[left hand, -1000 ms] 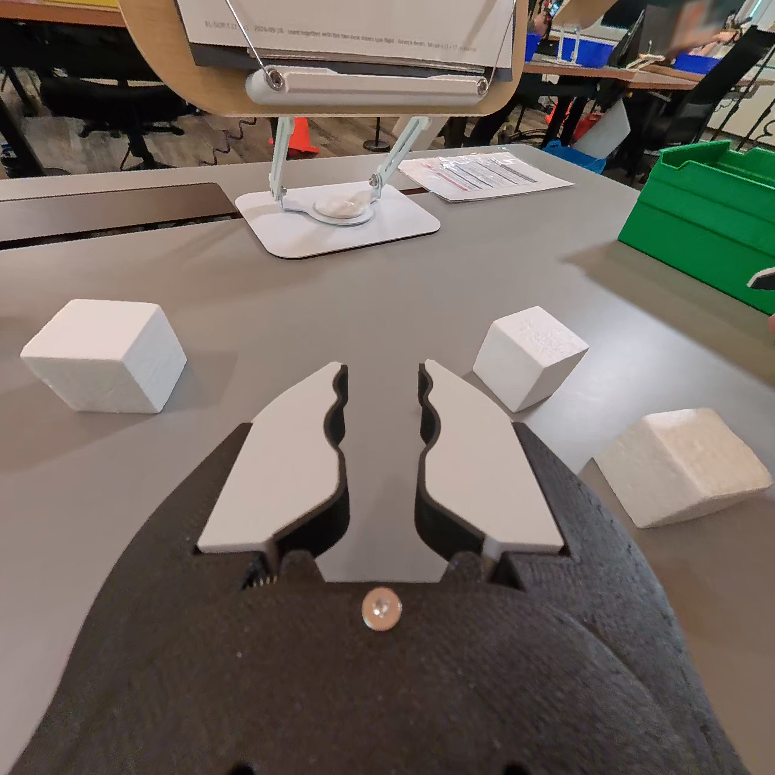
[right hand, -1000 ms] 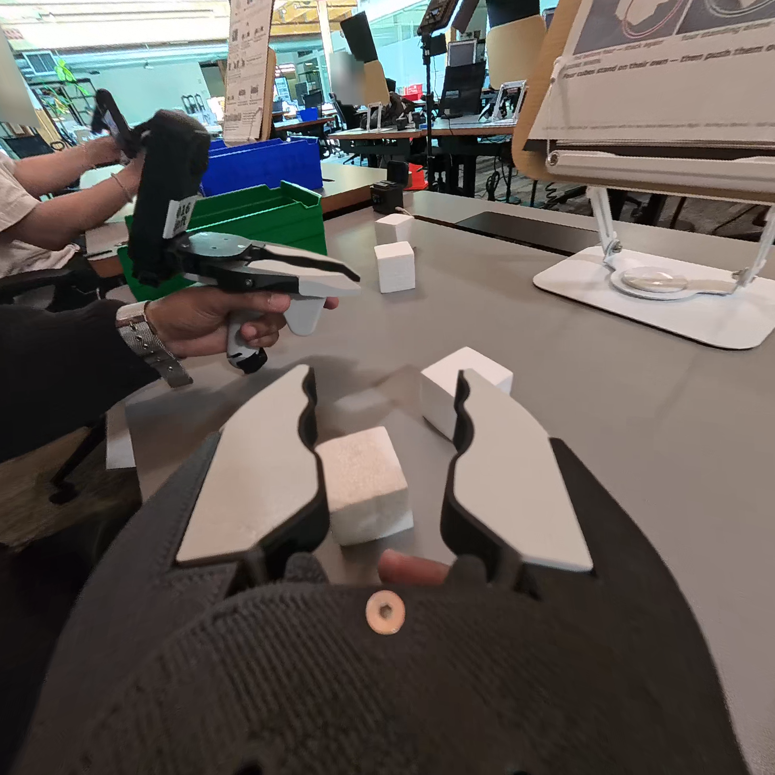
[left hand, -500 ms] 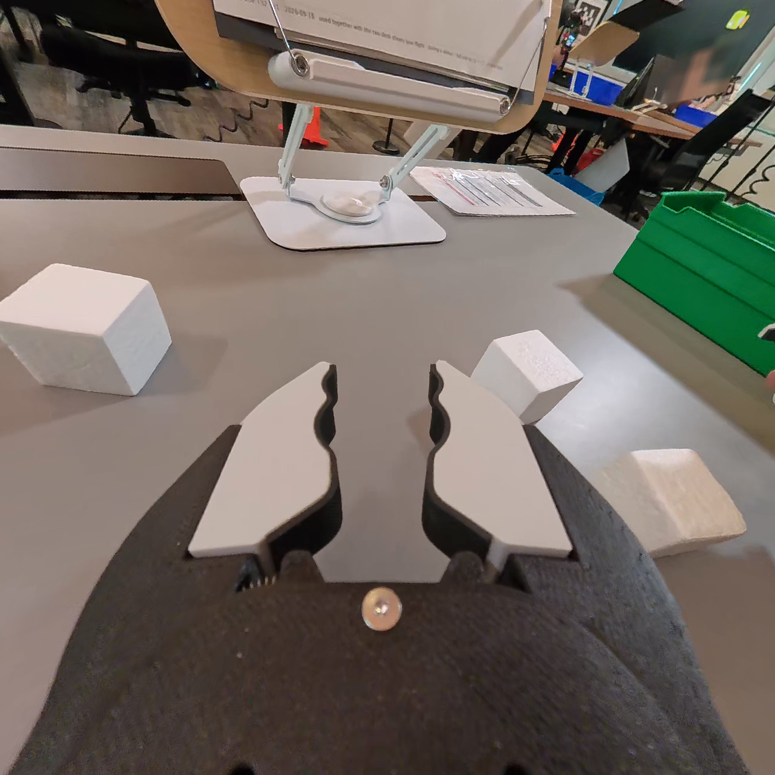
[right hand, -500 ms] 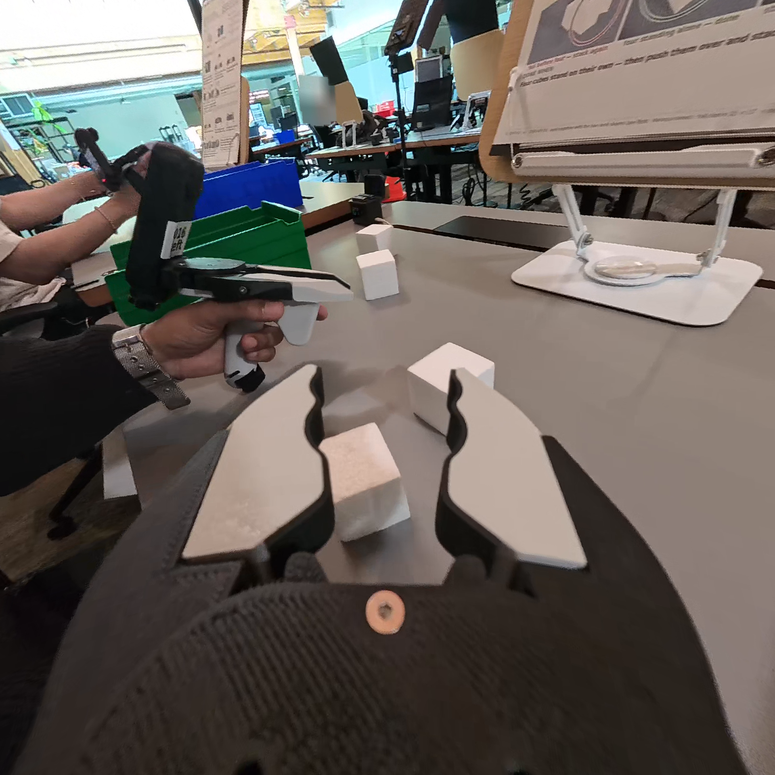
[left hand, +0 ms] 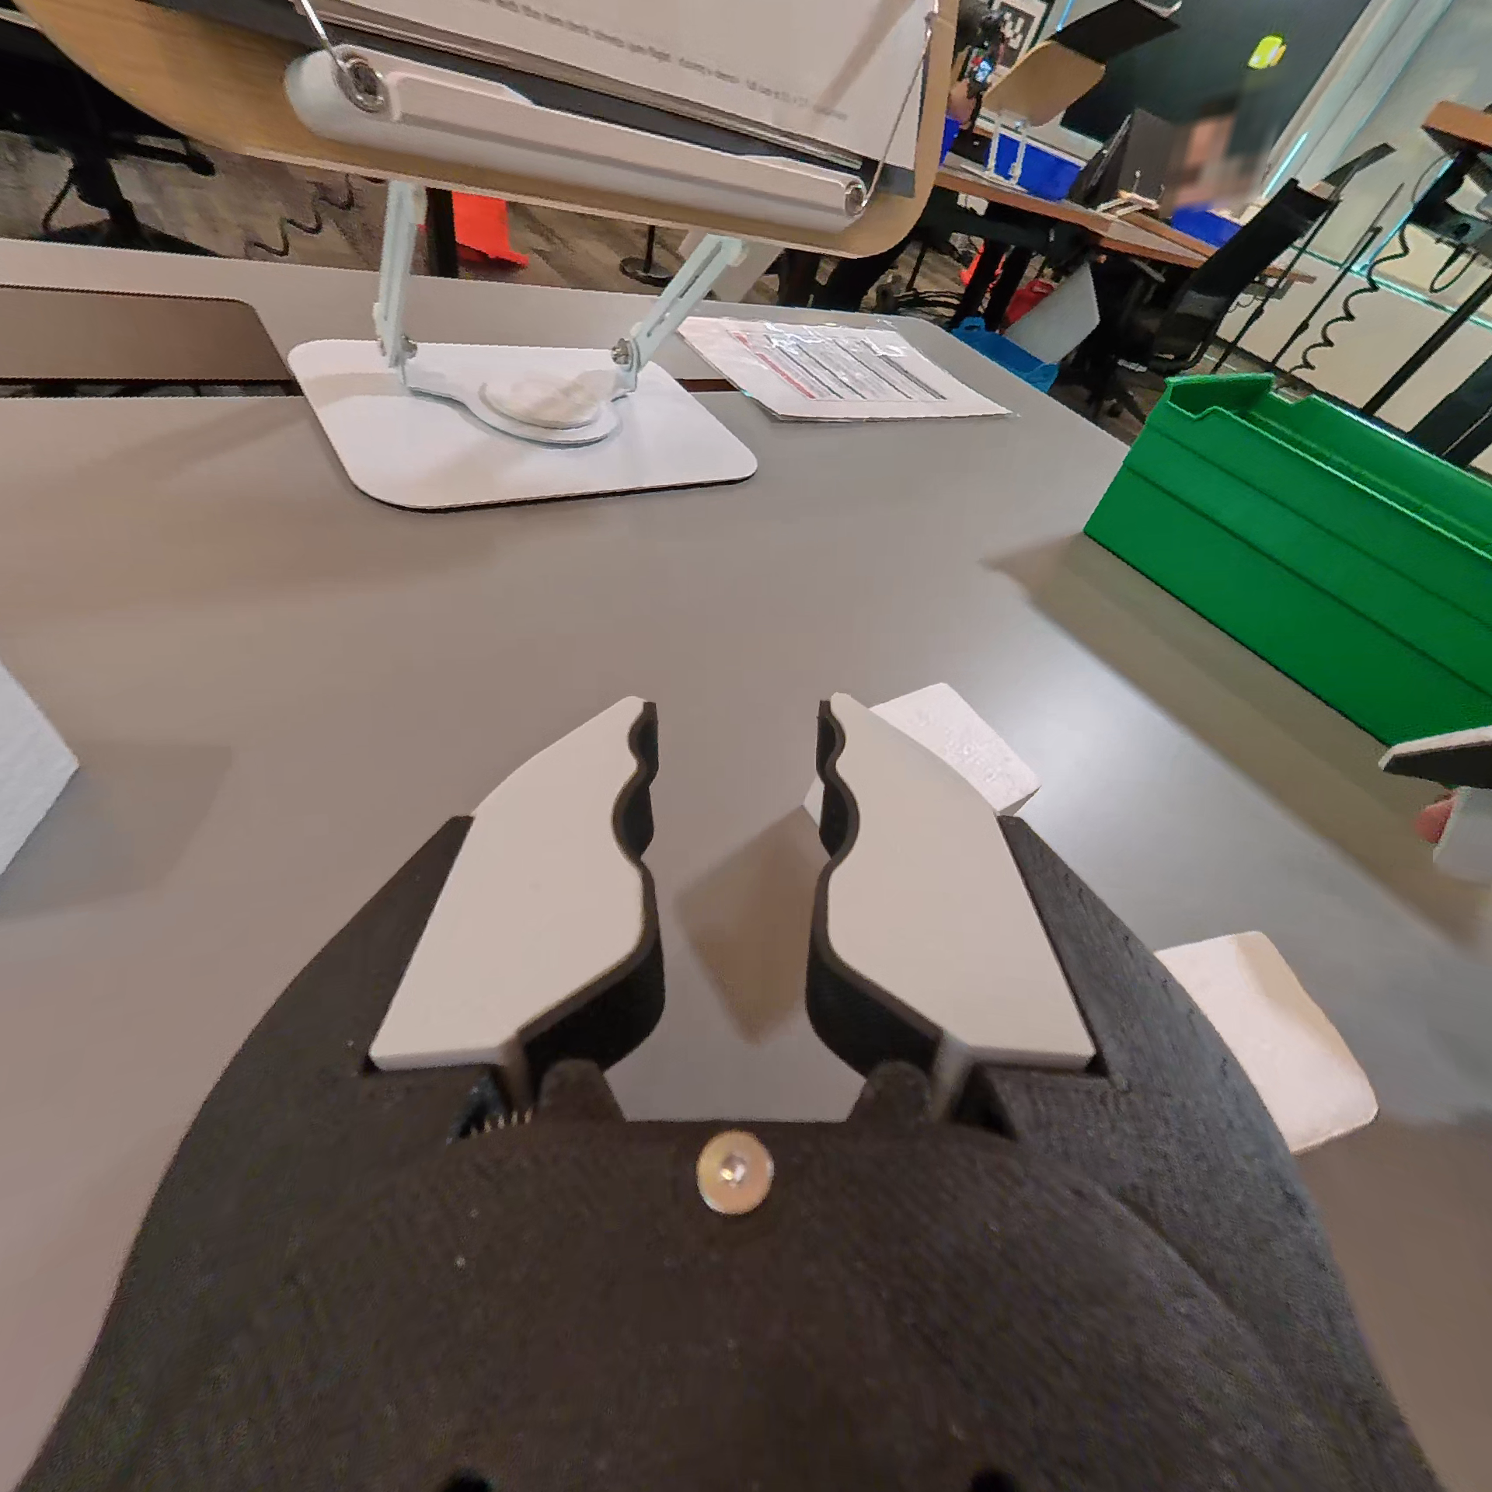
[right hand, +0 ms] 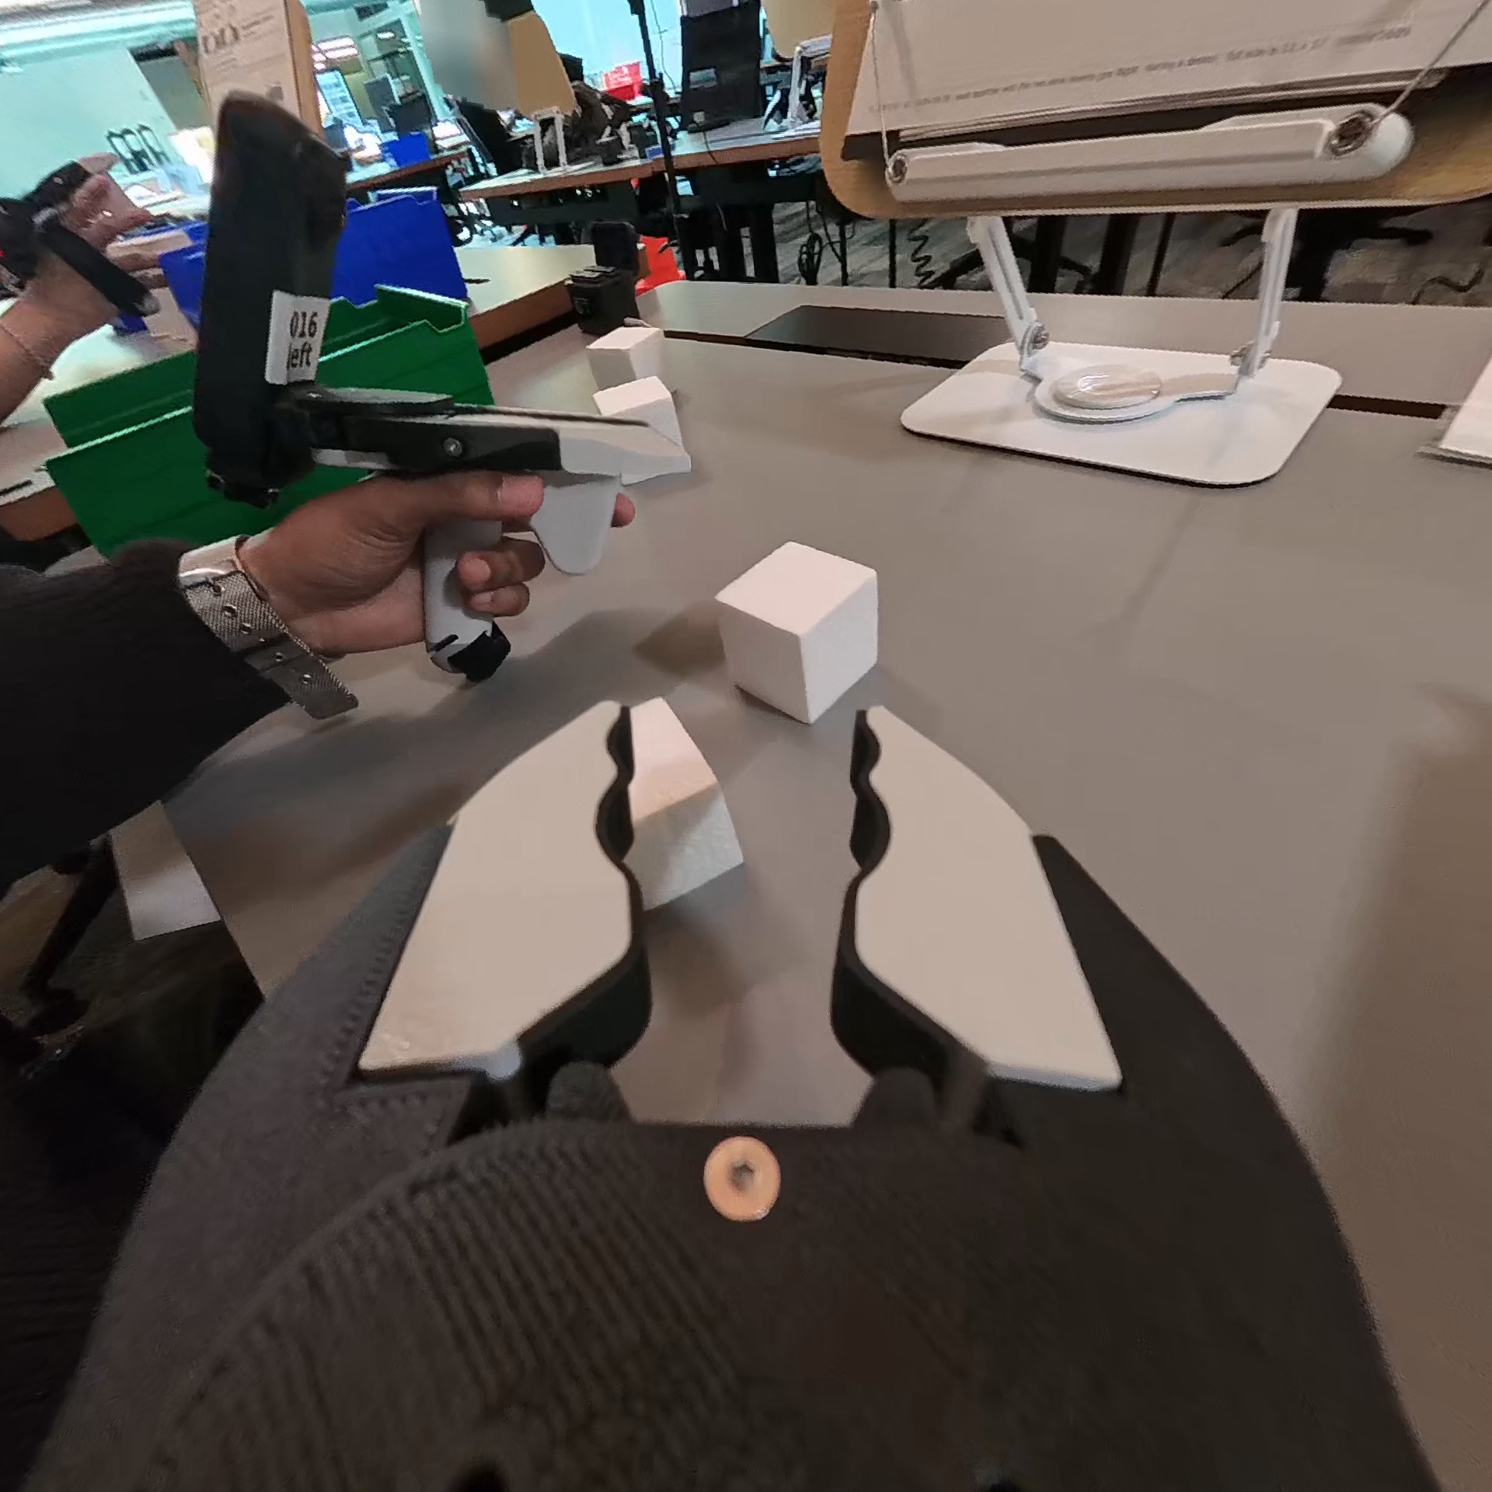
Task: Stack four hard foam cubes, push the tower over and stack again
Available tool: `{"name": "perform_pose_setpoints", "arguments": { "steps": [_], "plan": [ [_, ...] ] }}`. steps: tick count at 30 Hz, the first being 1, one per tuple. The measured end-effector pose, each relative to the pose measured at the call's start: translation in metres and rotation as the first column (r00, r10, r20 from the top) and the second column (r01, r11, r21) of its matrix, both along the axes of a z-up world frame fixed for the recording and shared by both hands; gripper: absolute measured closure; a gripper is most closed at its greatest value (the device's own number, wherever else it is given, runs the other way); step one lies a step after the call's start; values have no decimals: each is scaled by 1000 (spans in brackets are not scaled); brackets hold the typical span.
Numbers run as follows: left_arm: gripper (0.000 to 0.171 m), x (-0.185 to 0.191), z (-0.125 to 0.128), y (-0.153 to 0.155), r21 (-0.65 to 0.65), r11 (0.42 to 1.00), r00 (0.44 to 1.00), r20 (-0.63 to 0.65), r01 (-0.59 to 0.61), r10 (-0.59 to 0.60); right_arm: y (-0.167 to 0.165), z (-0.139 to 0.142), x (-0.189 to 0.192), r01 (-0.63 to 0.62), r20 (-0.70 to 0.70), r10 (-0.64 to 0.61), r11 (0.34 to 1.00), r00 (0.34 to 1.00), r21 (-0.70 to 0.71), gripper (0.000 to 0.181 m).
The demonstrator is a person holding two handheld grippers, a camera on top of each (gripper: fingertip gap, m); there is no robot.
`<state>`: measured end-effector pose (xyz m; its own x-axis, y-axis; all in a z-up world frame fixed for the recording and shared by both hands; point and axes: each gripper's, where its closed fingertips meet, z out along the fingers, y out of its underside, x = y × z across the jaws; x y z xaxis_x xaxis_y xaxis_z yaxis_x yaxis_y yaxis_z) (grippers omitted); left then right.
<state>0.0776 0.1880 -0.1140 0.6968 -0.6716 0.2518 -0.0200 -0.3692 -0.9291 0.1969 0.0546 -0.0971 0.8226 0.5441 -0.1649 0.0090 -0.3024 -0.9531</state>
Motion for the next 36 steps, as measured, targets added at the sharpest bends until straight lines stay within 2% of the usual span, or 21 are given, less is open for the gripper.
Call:
{"name": "perform_pose_setpoints", "arguments": {
  "steps": [4,9,13,18,25,32,36],
  "plan": [
    [133,13,2,2,3,1000,1000,12,24,-24,-6,-4,8,30,40,-30,1000,999,-1,128],
    [134,28,3,3,-3,998,998,18,59,-59,-9,-8,35,108,153,-112,994,982,30,128],
    [134,38,3,2,-6,997,996,21,82,-82,-19,-10,28,59,49,-56,996,997,-60,118],
    [135,45,4,2,-6,995,995,24,96,-96,-23,-22,31,57,156,-45,996,987,-70,116],
    [142,50,2,-2,-28,990,990,31,135,-134,-29,-51,2,-32,333,62,995,941,-93,114],
    [143,37,-7,-7,-37,990,991,-19,135,-136,-26,-60,-31,-122,371,155,986,916,-111,109],
    [144,17,-10,-9,-34,995,994,-47,95,-96,-18,-56,-40,-142,332,172,984,928,-112,106]
  ]
}}
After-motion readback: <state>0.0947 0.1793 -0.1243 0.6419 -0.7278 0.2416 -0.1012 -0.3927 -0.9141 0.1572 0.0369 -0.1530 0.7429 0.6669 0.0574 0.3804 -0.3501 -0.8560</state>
